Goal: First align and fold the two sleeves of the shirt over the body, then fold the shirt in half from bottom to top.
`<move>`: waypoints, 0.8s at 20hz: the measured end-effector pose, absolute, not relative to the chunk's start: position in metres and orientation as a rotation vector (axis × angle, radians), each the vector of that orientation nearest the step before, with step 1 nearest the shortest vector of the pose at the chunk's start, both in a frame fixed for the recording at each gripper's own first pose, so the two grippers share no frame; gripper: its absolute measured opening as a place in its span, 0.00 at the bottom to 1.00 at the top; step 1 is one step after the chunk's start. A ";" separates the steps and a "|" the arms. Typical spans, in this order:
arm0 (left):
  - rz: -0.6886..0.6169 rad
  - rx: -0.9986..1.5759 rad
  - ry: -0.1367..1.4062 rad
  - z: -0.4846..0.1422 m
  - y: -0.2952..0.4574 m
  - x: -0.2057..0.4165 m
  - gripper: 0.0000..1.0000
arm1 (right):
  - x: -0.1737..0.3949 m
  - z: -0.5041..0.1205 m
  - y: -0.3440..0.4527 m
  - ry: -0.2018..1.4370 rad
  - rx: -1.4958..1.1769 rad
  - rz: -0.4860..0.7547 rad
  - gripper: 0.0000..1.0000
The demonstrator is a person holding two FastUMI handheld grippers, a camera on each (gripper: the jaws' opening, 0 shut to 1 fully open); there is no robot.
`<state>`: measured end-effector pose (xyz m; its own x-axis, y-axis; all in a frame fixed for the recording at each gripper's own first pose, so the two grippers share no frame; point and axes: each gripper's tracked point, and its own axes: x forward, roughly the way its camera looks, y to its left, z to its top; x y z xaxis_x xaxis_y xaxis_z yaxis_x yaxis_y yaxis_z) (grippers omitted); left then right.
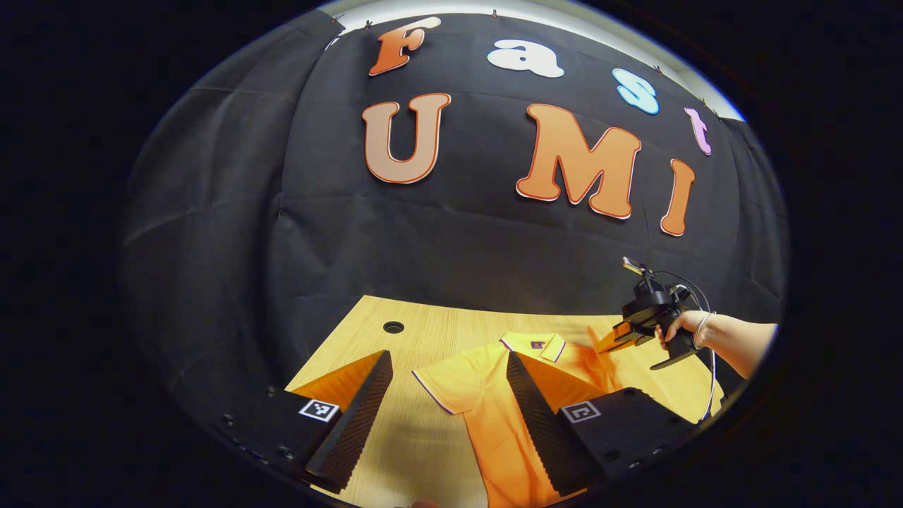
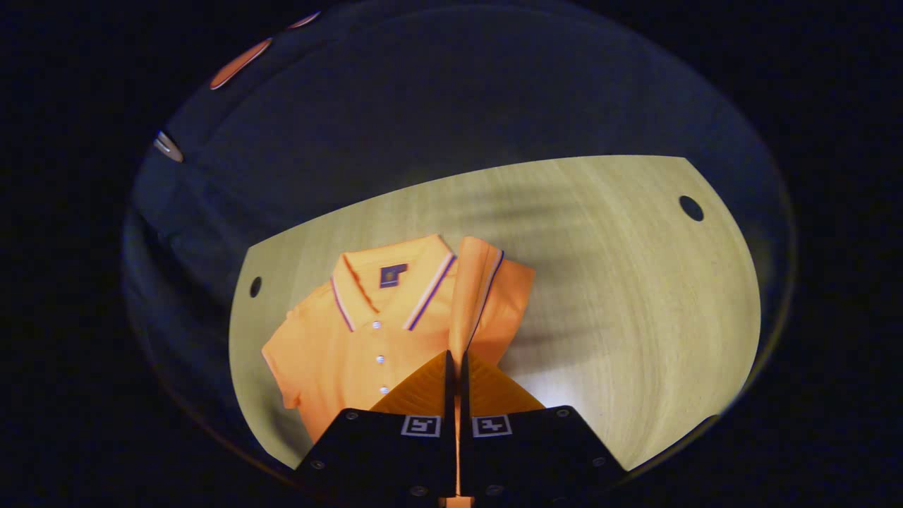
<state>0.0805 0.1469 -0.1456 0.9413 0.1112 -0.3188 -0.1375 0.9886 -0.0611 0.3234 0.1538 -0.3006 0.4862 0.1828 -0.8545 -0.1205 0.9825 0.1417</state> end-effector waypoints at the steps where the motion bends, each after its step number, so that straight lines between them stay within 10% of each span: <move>1: 0.125 -0.083 0.320 -0.144 0.148 0.080 0.98 | 0.320 -0.298 0.171 1.045 0.071 0.243 0.27; 4: 0.120 -0.108 0.339 -0.147 0.149 0.079 0.98 | 0.311 -0.302 0.182 1.048 0.040 0.265 1.00; 16: 0.135 -0.487 0.672 -0.219 0.146 0.125 0.98 | 0.269 -0.273 0.109 1.000 0.071 0.224 0.99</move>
